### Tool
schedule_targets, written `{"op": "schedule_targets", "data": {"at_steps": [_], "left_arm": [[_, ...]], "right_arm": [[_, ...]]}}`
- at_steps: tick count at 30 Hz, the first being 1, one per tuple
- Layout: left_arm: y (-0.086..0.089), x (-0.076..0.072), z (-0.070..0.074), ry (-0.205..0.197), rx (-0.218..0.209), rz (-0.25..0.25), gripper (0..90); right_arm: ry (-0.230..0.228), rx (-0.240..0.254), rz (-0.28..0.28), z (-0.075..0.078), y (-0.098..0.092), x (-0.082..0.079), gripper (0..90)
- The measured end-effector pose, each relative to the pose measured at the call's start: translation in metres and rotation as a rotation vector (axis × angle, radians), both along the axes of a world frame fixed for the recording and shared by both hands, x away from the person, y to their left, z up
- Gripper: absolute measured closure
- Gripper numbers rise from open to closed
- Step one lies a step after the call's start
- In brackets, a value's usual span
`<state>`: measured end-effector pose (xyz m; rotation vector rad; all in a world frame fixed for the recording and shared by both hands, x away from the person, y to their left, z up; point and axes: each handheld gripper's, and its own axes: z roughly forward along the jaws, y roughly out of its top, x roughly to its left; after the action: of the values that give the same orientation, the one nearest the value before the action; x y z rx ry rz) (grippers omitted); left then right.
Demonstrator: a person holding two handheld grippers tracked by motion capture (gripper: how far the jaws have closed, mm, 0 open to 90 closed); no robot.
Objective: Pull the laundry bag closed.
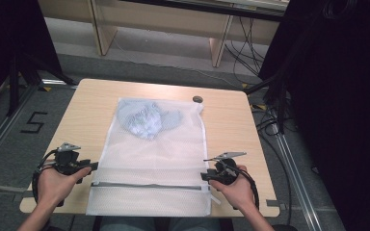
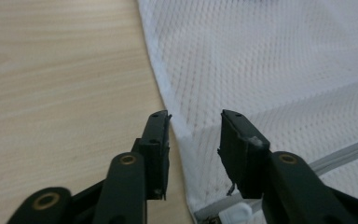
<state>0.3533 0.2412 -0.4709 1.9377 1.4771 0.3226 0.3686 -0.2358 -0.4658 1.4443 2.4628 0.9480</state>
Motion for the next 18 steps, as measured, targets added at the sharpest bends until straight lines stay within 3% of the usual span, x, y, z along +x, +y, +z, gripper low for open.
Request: {"op": "schedule_targets", "data": {"at_steps": [1,2,6,7,9,10,12,15,17,18], "left_arm": [[0.000,0.000,0.000,0.000,0.000,0.000,64.7],[-0.001,0.000,-0.001,0.029,0.022,0.008,66.4],[-0.001,0.000,-0.004,0.050,0.024,0.012,72.0],[-0.001,0.000,-0.004,0.053,0.017,0.012,72.0],[-0.001,0.000,-0.004,0.063,0.030,0.007,74.5],[-0.002,0.000,-0.004,0.065,0.033,0.003,75.7],[-0.003,0.001,-0.005,0.069,0.028,0.000,77.8],[-0.005,0.002,-0.007,0.102,0.042,-0.012,81.6],[-0.006,0.003,-0.008,0.118,0.051,-0.036,83.1],[-0.007,0.003,-0.008,0.118,0.047,-0.040,83.4]], "right_arm": [[-0.011,0.009,-0.013,-0.002,0.002,0.000,65.7],[0.005,-0.002,0.008,0.001,0.004,-0.001,67.2],[0.012,-0.004,0.029,0.003,0.010,-0.003,70.1],[-0.030,0.012,0.022,-0.001,0.014,-0.003,71.1],[-0.007,-0.005,0.048,0.005,0.021,-0.006,73.0],[-0.022,0.003,0.047,0.004,0.024,-0.005,73.1],[-0.012,-0.004,0.059,0.007,0.027,-0.006,73.3],[-0.010,-0.001,0.071,0.006,0.031,-0.007,73.1],[-0.034,0.003,0.063,0.005,0.036,-0.007,72.4],[-0.020,-0.015,0.088,0.008,0.036,-0.008,72.2]]}}
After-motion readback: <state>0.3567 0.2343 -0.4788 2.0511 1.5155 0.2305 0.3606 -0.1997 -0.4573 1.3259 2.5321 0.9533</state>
